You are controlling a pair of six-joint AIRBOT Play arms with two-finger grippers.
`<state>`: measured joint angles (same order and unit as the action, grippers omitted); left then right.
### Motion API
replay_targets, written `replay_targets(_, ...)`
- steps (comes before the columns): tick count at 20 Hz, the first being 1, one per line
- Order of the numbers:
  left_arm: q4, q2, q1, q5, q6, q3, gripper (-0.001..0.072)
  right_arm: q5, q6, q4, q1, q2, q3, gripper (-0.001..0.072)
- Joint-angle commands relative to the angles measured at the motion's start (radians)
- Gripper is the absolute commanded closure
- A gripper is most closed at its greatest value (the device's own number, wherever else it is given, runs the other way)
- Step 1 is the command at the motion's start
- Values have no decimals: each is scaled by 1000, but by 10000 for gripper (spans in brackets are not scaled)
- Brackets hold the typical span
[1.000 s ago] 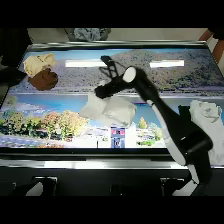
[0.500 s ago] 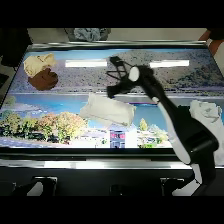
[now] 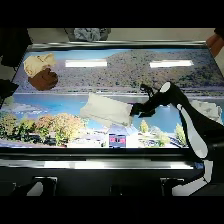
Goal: Fold the shirts.
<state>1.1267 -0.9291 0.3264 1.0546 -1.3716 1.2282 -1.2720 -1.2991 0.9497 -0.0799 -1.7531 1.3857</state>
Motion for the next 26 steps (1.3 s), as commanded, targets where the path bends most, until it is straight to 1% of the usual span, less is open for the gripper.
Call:
replay_targets(1,0,0,0,-40,14,-19,680,191,31,-240,-16,-2,-114,17)
replay_targets(2,0,0,0,-45,14,-19,680,188,31,-258,-27,-9,-114,18)
replay_targets(3,-1,0,0,-50,14,-19,680,174,29,-261,-45,-14,-114,36)
replay_targets(4,-1,0,0,-51,14,-19,680,166,31,-256,-63,-18,-114,75)
replay_targets(5,0,1,0,-51,14,-19,680,179,31,-254,-77,-18,-114,260)
replay_targets(6,0,3,0,-50,14,-19,680,198,31,-263,-87,-16,-113,588)
replay_targets(7,0,7,0,-50,14,-19,680,215,37,-278,-86,-9,-113,661)
replay_targets(9,-1,12,0,-50,14,-18,680,270,103,-269,-79,37,-90,662)
replay_targets(12,-1,12,0,-50,14,-18,680,260,109,-220,-4,131,10,662)
replay_targets(13,0,12,0,-50,14,-18,680,226,101,-203,38,158,49,662)
replay_targets(16,0,9,0,-50,14,-18,680,43,26,-106,208,224,177,662)
replay_targets(19,0,8,0,-51,14,-18,680,-107,-21,-10,392,281,277,661)
replay_targets(21,0,8,0,-51,14,-18,680,-154,-34,14,511,312,325,661)
replay_targets(23,0,8,0,-51,14,-18,680,-164,-55,13,616,340,344,661)
replay_targets(26,0,8,0,-51,14,-18,680,-197,-60,11,750,359,349,661)
